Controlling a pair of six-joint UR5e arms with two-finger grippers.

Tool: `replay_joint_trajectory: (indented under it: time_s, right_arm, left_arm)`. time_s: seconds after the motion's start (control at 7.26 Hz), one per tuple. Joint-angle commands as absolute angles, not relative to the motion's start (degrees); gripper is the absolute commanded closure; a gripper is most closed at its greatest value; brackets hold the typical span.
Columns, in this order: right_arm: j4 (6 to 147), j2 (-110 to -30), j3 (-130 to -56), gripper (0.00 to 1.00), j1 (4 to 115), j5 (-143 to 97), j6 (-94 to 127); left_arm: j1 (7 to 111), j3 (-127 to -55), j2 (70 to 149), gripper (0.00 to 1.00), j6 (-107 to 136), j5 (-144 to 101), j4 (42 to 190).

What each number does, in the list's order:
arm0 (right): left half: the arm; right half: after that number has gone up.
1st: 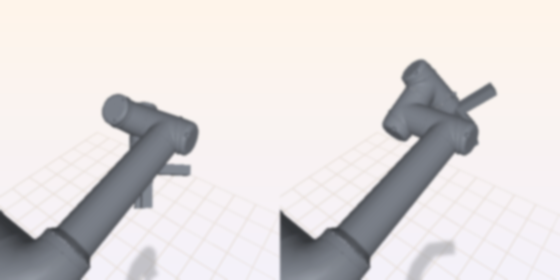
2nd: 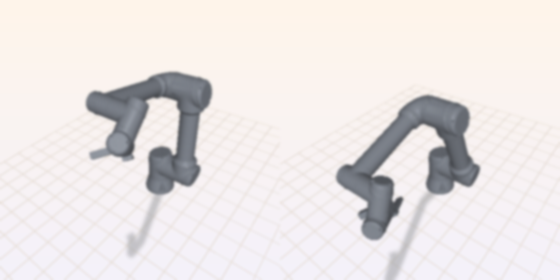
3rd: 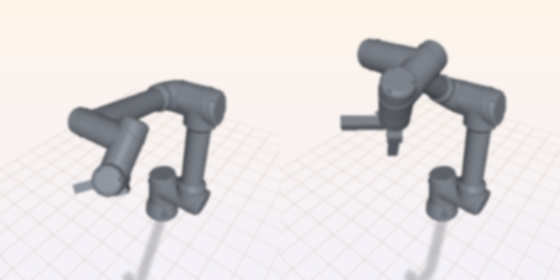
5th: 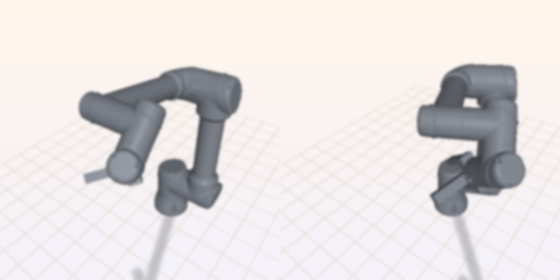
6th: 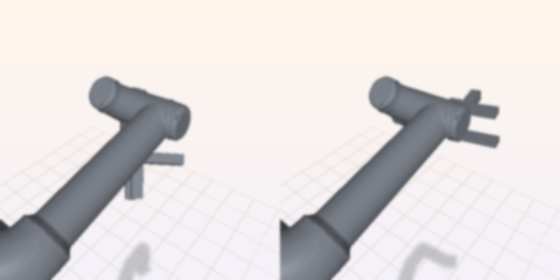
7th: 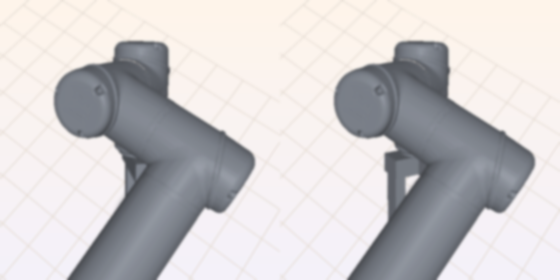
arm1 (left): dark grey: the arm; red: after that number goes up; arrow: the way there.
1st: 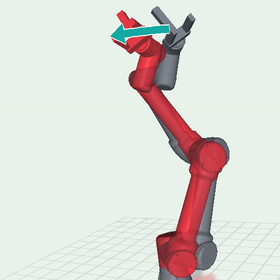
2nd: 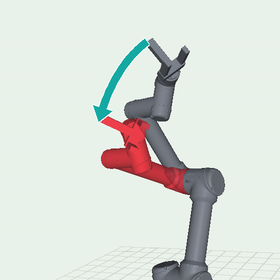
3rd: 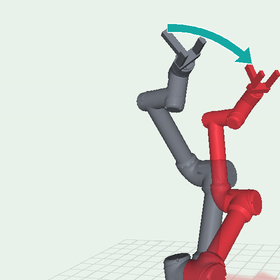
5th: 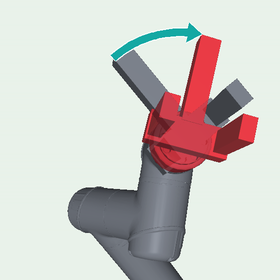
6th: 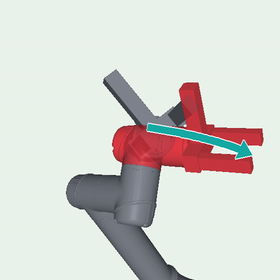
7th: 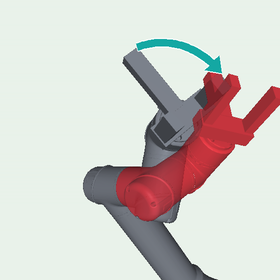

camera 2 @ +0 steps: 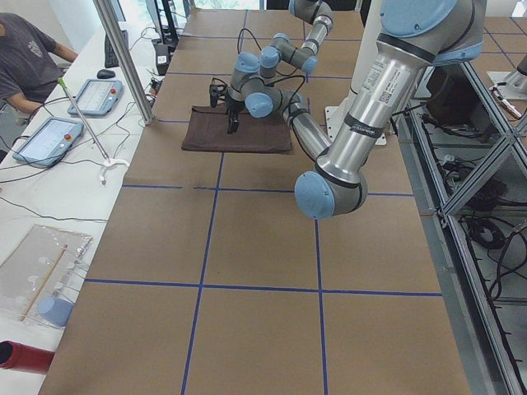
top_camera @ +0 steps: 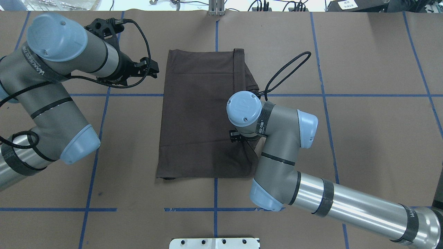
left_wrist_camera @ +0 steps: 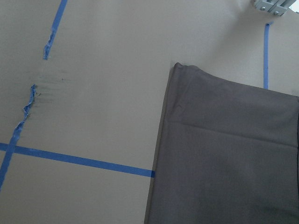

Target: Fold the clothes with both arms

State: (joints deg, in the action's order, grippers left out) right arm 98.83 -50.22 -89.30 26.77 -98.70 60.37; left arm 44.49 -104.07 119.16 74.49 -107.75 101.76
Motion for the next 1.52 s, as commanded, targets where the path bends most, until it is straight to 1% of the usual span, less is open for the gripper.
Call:
replay_joint_trajectory:
  time_s: [0.0, 0.14, 0.41, 0.69, 0.96, 1.1, 1.38]
  right_arm:
    - [99.14, -52.11, -89.47, 0.00, 28.38, -98.88, 59.86]
    - [99.14, -53.69, -89.91, 0.00, 29.69, -98.96, 59.68]
    - [99.32, -60.88, -96.65, 0.00, 32.42, -99.32, 53.30]
    - [98.80, -59.86, -98.43, 0.00, 33.40, -101.24, 53.34]
    - [98.70, -57.58, -102.19, 0.00, 34.53, -104.04, 53.96]
    - [98.70, -57.57, -105.78, 0.00, 35.41, -107.46, 54.31]
    - [98.61, -57.66, -109.23, 0.00, 35.68, -111.25, 57.90]
  left_arm:
    - [44.47, -104.15, 119.53, 0.00, 74.53, -107.75, 101.60]
    - [44.47, -104.24, 119.62, 0.00, 74.62, -107.75, 101.51]
    - [44.47, -104.33, 120.23, 0.00, 74.79, -107.84, 101.34]
    - [44.47, -104.33, 120.23, 0.00, 74.88, -107.75, 101.34]
    - [43.08, -104.50, 119.54, 0.00, 77.67, -107.75, 101.60]
    - [39.41, -105.11, 118.57, 0.00, 83.79, -107.75, 101.95]
    - [29.58, -107.48, 115.42, 0.00, 100.56, -105.75, 103.53]
